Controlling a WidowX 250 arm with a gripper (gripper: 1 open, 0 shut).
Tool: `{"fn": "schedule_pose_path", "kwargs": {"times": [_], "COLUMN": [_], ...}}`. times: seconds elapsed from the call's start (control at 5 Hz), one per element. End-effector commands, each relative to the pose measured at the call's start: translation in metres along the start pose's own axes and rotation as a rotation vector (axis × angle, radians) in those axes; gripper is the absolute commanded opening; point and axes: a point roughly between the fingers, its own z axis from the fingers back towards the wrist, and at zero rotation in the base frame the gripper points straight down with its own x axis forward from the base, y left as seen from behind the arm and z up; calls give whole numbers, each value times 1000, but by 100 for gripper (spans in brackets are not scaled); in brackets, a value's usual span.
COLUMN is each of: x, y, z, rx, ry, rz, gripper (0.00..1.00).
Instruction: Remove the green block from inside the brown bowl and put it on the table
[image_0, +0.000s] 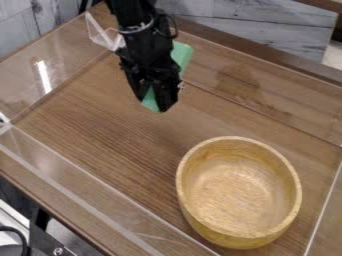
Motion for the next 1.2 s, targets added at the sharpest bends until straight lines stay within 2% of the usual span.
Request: {"fn": "schedule_pose_path", "kwargs": {"times": [0.0,1.0], "x": [7,8], "y": [8,18], "z": [6,-4], "rx": [26,22], "ry": [-35,11], "rz": [2,25], "gripper": [0,0]}}
